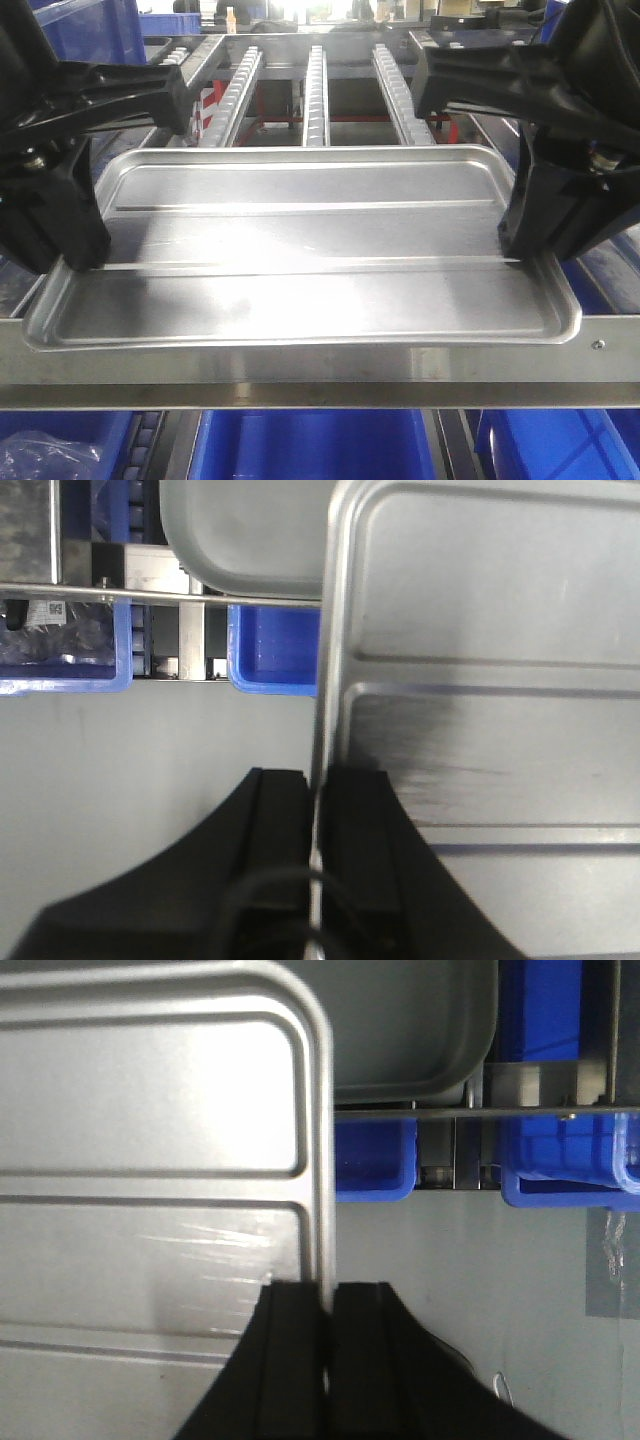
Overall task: Grab silver tray and place in blue box
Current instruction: 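Lift the tray with both grippers and pull it toward the robot, then hold the tray level in both grippers while the base drives to the crate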
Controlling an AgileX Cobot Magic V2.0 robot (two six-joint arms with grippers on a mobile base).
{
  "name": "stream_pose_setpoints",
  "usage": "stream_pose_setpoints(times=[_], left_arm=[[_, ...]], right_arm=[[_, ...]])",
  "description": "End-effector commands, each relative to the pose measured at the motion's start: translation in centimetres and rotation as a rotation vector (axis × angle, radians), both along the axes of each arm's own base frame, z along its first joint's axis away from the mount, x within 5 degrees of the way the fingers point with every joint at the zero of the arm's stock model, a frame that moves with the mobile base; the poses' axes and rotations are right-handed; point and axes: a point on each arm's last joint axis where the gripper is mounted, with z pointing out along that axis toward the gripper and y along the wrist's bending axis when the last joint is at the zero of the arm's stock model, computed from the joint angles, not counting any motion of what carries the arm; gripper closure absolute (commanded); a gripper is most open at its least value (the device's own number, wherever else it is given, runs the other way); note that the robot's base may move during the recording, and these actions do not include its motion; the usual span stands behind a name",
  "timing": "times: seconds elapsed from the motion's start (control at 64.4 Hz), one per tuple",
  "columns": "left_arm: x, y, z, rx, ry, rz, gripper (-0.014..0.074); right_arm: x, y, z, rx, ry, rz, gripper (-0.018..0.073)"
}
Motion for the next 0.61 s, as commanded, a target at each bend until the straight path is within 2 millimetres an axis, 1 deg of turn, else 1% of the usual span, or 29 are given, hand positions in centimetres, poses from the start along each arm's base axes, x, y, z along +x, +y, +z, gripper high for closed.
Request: stream_pose_setpoints(times=[0.0,0.59], left_arm=[[-0.11,0.12,1.63,-0.034,-0.057,-0.008,0.0605],[-0.11,0.12,1.63,-0.034,-0.057,-0.008,0.0605]], right_arm=[[0.14,-0.19,1.6,0.018,-0.079,0.016,0.0502],[0.15,-0.18,1.58,0.017,-0.078,0.016,0.0502]])
